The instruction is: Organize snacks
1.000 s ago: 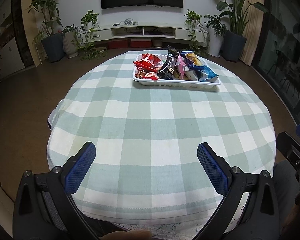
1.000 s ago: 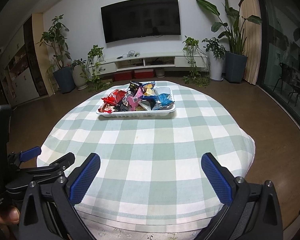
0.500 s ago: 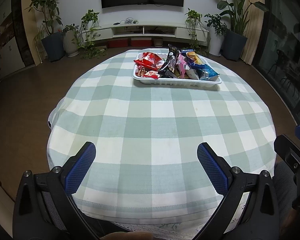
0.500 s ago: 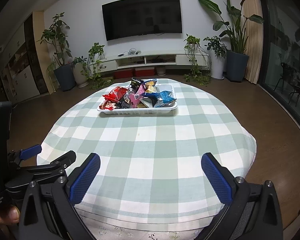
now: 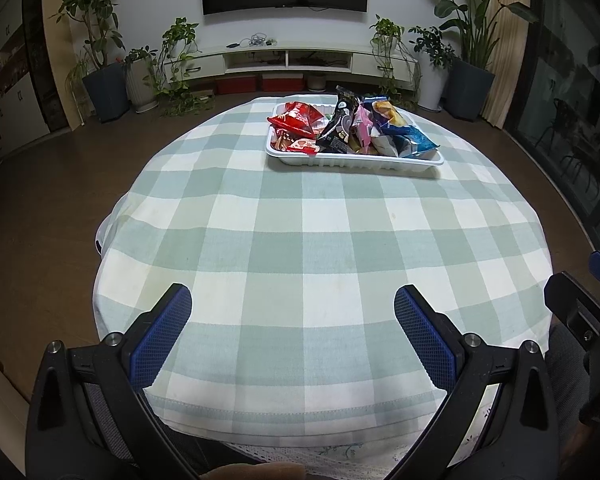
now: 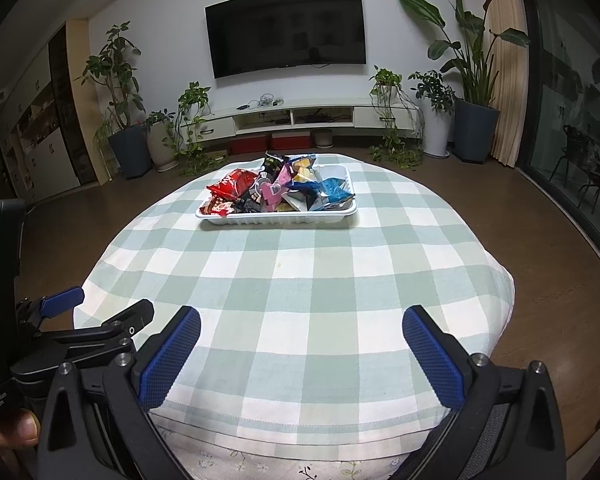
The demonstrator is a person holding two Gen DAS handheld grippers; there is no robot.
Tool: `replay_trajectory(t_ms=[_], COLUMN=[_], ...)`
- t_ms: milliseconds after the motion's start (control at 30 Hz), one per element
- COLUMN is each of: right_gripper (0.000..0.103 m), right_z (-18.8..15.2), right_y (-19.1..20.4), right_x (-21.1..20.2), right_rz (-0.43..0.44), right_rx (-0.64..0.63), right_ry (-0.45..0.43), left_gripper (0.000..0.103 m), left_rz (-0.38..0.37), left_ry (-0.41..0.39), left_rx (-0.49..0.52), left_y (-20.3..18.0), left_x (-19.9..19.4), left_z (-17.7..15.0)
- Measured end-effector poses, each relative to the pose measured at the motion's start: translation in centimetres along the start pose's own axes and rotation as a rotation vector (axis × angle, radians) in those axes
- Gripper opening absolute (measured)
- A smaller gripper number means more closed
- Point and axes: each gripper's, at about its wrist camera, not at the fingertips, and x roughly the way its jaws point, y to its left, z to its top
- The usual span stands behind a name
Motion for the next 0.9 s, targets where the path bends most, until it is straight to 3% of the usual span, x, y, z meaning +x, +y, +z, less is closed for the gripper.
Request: replay_trajectory(t_ms=[900], right_gripper=[0.103], right_z=[0.12], right_y=[0.08], right_x=[-0.12], right_rz=[0.000], right_rx=[-0.001], right_ry=[0.004], left_gripper=[0.103], left_rz=[0.000], left_ry=[0.003], left_rx=[-0.001], left_y=[0.05], left_x=[0.00], left_z=[-0.06])
